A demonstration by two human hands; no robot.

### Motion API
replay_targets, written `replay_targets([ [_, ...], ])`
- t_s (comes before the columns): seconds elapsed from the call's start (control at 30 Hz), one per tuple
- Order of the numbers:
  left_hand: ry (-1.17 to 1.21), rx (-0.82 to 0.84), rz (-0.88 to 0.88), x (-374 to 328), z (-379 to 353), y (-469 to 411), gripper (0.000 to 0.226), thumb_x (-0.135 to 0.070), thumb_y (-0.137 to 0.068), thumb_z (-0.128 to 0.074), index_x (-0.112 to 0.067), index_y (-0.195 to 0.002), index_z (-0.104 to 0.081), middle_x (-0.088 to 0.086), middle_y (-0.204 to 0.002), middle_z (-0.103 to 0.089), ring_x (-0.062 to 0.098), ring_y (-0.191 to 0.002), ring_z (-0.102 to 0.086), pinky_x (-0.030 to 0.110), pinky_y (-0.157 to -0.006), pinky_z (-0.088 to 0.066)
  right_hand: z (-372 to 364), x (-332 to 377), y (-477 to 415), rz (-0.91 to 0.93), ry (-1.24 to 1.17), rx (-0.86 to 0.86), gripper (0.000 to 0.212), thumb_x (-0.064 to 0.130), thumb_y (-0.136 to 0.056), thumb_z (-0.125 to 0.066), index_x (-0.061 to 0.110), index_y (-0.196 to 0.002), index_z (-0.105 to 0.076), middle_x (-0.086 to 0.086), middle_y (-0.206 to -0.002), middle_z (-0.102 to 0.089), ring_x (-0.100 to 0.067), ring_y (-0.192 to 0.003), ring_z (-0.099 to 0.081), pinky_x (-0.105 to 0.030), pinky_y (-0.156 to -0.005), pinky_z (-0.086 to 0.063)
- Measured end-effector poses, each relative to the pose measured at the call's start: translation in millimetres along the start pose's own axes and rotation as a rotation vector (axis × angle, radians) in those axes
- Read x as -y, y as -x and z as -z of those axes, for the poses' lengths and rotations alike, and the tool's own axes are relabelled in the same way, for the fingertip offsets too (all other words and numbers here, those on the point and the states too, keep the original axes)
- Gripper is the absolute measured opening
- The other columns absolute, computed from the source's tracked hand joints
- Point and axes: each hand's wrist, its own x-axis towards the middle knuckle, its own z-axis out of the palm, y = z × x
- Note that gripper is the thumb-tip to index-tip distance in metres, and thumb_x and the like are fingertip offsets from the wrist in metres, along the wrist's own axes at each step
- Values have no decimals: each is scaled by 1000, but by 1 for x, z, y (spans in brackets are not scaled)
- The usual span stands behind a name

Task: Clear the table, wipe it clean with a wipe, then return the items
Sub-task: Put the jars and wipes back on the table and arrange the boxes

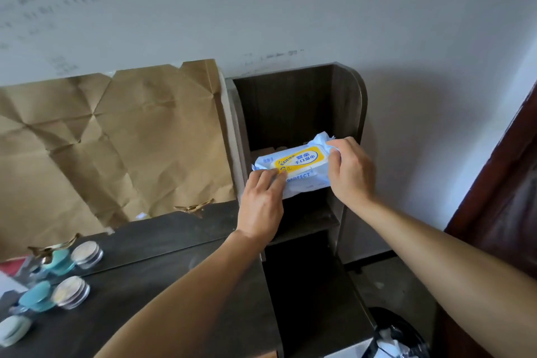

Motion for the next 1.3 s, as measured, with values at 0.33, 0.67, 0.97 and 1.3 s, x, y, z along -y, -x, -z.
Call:
replay_targets([
  [0.33,3,133,193,52,111,176,25,0,-77,-55,-5,-97,-69,8,-95,-66,27,-83,-51,31,-76,-43,-35,135,141,-51,-18,351,19,13,-93,-46,7,-101,-62,-5,-96,-62,-24,-81,-59,-26,-62,-37],
  [0.67,-204,282,505,145,235,325,18,-3,-75,-58,-11,-87,-69,3,-87,-66,27,-76,-57,35,-65,-52,-141,291,238,68,-108,776,25,18,-94,-43,14,-109,-62,0,-107,-63,-23,-92,-61,-25,-66,-36],
  [0.97,-307,396,752,251,295,403,17,-9,-81,-52,-12,-85,-68,3,-87,-65,25,-78,-55,36,-68,-53,-265,398,282,166,-191,1078,32,19,-93,-39,20,-116,-61,3,-118,-61,-25,-103,-59,-32,-78,-43],
  [1.3,-372,563,953,365,321,448,25,-2,-73,-55,-15,-90,-68,2,-88,-65,27,-78,-55,38,-68,-52,-374,477,307,153,-214,1284,32,18,-93,-39,19,-117,-59,-2,-115,-62,-27,-102,-59,-35,-82,-45],
])
